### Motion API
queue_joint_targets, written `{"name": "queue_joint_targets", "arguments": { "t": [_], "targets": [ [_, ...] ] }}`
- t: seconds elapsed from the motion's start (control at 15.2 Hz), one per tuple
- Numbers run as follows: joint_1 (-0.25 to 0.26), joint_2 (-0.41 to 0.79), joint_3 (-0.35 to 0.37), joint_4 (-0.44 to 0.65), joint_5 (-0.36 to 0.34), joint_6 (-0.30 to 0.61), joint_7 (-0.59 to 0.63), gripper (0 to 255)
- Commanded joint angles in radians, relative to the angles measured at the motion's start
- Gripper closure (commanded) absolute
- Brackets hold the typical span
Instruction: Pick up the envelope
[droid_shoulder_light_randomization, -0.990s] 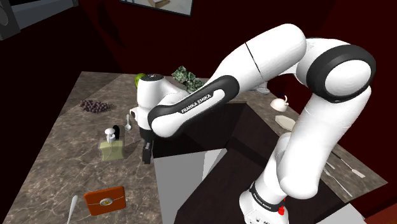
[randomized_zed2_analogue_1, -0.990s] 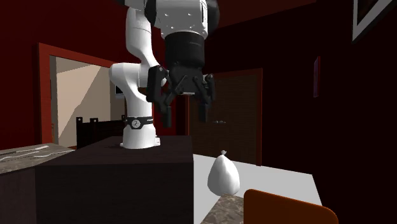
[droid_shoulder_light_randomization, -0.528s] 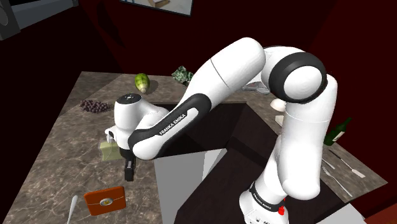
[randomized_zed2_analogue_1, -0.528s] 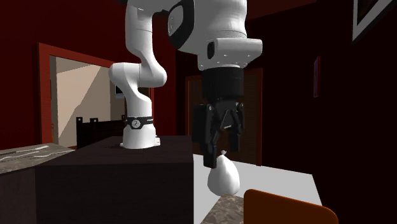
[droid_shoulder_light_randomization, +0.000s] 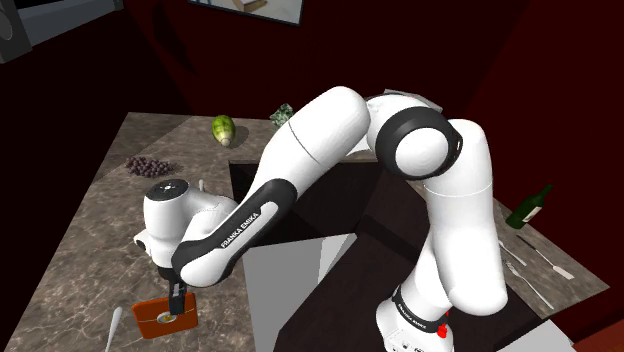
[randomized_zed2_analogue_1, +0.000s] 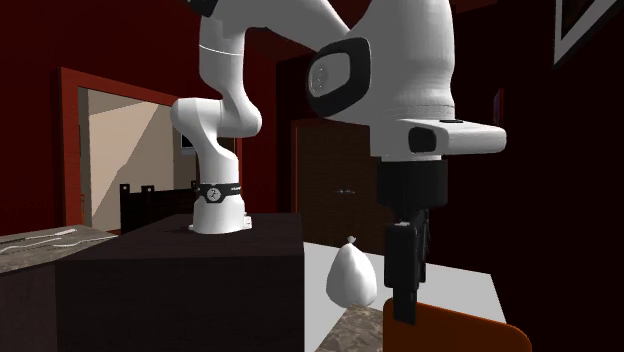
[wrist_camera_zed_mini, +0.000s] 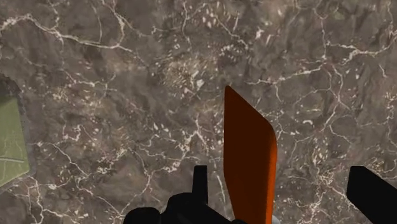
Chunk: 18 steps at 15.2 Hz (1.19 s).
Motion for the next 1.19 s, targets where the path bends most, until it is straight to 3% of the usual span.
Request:
{"name": "queue_joint_targets", "arguments": {
  "t": [0.0,0.46,0.53,1.12],
  "targets": [
    [0.005,0.024,-0.004,0.013,-0.007,0.011,0.000,0],
    [0.018,0.087,-0.020,0.027,-0.024,0.060,0.008,0],
    [0.018,0.087,-0.020,0.028,-0.024,0.059,0.009,255],
    [0.018,0.087,-0.020,0.027,-0.024,0.060,0.008,255]
  ]
}}
